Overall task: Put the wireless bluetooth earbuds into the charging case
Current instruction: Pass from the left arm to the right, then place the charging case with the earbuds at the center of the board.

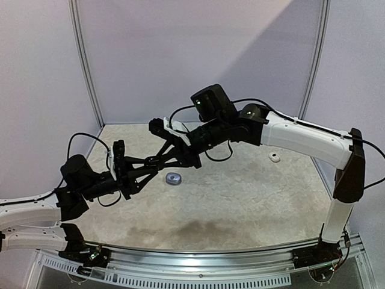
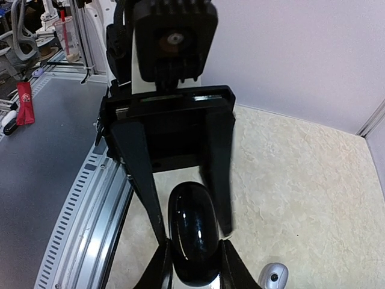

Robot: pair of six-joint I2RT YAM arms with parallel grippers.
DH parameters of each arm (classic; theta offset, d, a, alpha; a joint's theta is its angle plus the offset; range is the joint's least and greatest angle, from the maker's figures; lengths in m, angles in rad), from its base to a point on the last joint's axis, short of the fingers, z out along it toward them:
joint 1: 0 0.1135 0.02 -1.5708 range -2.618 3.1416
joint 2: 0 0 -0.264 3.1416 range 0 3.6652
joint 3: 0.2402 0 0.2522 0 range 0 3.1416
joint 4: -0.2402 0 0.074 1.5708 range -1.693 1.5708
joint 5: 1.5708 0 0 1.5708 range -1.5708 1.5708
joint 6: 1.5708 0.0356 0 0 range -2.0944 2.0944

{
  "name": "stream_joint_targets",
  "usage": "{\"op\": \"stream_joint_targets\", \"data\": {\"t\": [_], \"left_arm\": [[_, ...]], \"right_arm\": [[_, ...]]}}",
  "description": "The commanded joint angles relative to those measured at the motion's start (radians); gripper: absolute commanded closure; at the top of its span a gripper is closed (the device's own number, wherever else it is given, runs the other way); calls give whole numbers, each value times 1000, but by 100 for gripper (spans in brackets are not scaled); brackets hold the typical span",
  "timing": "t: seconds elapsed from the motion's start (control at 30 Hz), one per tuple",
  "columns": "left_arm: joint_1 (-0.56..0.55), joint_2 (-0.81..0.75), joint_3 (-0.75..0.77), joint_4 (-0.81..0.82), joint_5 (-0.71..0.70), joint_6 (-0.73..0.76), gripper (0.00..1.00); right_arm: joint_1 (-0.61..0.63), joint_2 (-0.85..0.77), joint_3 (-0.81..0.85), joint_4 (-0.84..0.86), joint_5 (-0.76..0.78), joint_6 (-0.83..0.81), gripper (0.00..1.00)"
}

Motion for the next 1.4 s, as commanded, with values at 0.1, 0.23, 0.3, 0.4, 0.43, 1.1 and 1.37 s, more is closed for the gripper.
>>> {"op": "stream_joint_targets", "data": {"t": [0.1, 0.23, 0.3, 0.4, 0.43, 1.1, 1.37], "left_arm": [[3, -15, 9, 22, -175, 70, 1], [3, -24, 3, 2, -207, 76, 1], [3, -23, -2, 2, -201, 76, 1], [2, -23, -7, 3, -196, 76, 1], [2, -23, -7, 2, -198, 75, 1], [7, -31, -19, -38, -344, 23, 1], [175, -31, -46, -170, -642, -54, 1]], "right_arm": [[-144, 27, -7, -47, 77, 170, 100], [-313, 94, 6, -174, 77, 334, 100], [-387, 164, 39, -296, 88, 418, 100], [-449, 292, 63, -394, 57, 493, 100], [-462, 314, 56, -400, 45, 517, 100], [-526, 417, 124, -430, 220, 554, 1], [-563, 120, -74, -115, 515, 556, 1]]}}
